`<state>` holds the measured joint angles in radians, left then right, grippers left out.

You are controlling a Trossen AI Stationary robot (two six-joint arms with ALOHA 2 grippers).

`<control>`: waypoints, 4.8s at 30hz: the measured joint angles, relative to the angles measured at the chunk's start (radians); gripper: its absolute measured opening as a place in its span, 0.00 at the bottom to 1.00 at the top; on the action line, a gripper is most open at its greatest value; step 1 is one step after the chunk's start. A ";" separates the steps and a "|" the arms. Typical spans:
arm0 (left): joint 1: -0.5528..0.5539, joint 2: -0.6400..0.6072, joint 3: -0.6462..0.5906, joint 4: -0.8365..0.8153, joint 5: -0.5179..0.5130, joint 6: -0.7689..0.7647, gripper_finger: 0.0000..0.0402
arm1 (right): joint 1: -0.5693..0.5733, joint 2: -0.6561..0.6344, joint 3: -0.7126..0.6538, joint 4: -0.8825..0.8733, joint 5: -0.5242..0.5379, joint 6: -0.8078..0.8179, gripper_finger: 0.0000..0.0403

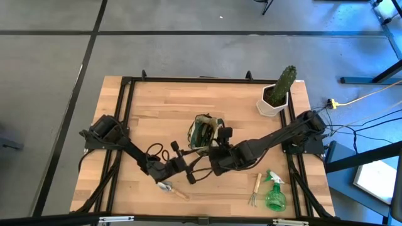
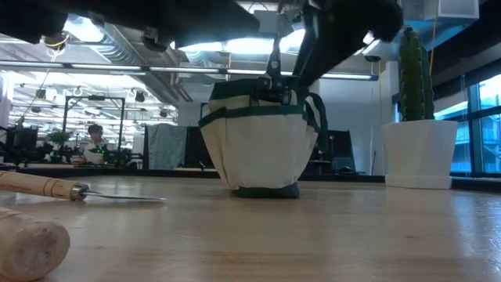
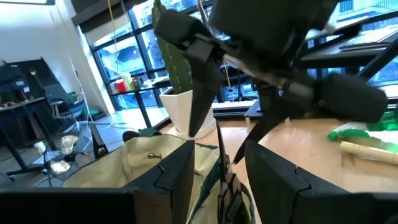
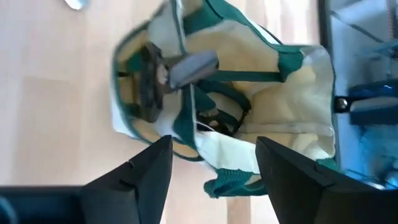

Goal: Pick & Place Garden tools in Gardening bag
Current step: Put the top brown trowel into the green gardening bag

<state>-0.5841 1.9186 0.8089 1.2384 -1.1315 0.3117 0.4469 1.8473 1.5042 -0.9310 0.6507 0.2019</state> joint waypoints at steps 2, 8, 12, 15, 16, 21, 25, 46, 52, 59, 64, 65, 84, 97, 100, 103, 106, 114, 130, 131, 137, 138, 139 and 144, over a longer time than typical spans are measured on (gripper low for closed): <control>-0.008 -0.008 0.000 0.002 0.000 0.008 0.34 | 0.011 -0.016 0.013 0.020 -0.046 -0.010 0.57; -0.033 -0.028 0.000 0.021 0.001 0.057 0.33 | 0.079 -0.092 0.025 0.103 -0.122 -0.067 0.57; -0.059 -0.031 0.000 0.095 0.001 0.135 0.33 | 0.146 -0.156 0.027 0.163 -0.161 -0.115 0.57; -0.085 -0.052 0.000 0.144 -0.002 0.205 0.33 | 0.197 -0.196 0.025 0.182 -0.165 -0.137 0.57; -0.093 -0.068 0.000 0.146 -0.003 0.216 0.33 | 0.212 -0.209 0.018 0.189 -0.165 -0.142 0.57; -0.144 -0.147 0.000 0.116 0.025 0.249 0.33 | 0.259 -0.271 -0.037 0.235 -0.162 -0.158 0.57; -0.183 -0.216 0.000 0.010 0.054 0.235 0.33 | 0.266 -0.339 -0.111 0.286 -0.157 -0.158 0.57; -0.055 -0.409 0.000 -0.836 0.647 -0.340 0.31 | 0.240 -0.726 -0.558 0.743 -0.191 -0.233 0.57; -0.043 -0.410 -0.024 -0.825 0.667 -0.353 0.29 | 0.200 -0.725 -0.577 0.757 -0.274 -0.218 0.57; 0.008 -0.424 -0.230 -0.563 0.746 -0.405 0.27 | 0.193 -0.725 -0.577 0.793 -0.393 -0.270 0.57; 0.069 -0.433 -0.401 -0.197 0.854 -0.434 0.27 | 0.174 -0.725 -0.577 0.775 -0.393 -0.270 0.57; 0.074 -0.433 -0.431 -0.127 0.875 -0.436 0.27 | 0.167 -0.725 -0.577 0.756 -0.393 -0.270 0.57; 0.089 -0.434 -0.607 0.120 0.472 -0.529 0.27 | -0.156 -0.744 -0.764 0.801 -0.392 0.027 0.57; 0.156 -0.433 -0.607 -0.128 0.405 -0.740 0.26 | -0.150 -0.743 -0.764 0.797 -0.454 0.026 0.57; 0.182 -0.433 -0.607 -0.144 0.545 -0.762 0.25 | -0.150 -0.743 -0.764 0.797 -0.453 0.026 0.57; 0.185 -0.437 -0.589 -0.143 0.680 -0.749 0.25 | -0.150 -0.743 -0.764 0.797 -0.473 0.032 0.57; 0.168 -0.442 -0.540 -0.136 0.690 -0.682 0.25 | -0.150 -0.743 -0.764 0.797 -0.514 0.039 0.57; 0.136 -0.449 -0.356 -0.530 0.764 -0.738 0.25 | -0.150 -0.742 -0.764 0.797 -0.534 0.049 0.57; -0.019 -0.482 0.017 -1.661 0.746 -1.449 0.25 | -0.150 -0.742 -0.764 0.781 -0.535 0.049 0.57; -0.039 -0.484 0.017 -1.660 0.728 -1.542 0.25 | -0.150 -0.742 -0.764 0.773 -0.535 0.051 0.57; -0.153 -0.484 0.016 -1.665 0.617 -2.097 0.25 | -0.150 -0.742 -0.764 0.752 -0.535 0.060 0.57; -0.168 -0.484 0.016 -1.682 0.609 -2.141 0.25 | -0.150 -0.742 -0.764 0.753 -0.535 0.061 0.57; -0.180 -0.484 0.016 -1.697 0.616 -2.171 0.25 | -0.150 -0.742 -0.764 0.753 -0.536 0.063 0.57; -0.222 -0.453 0.016 -1.795 0.735 -2.302 0.25 | -0.146 -0.742 -0.764 0.751 -0.581 0.072 0.57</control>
<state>-0.8062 1.4656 0.8249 -0.5564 -0.3962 -1.9904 0.3010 1.1049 0.7403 -0.1795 0.0696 0.2737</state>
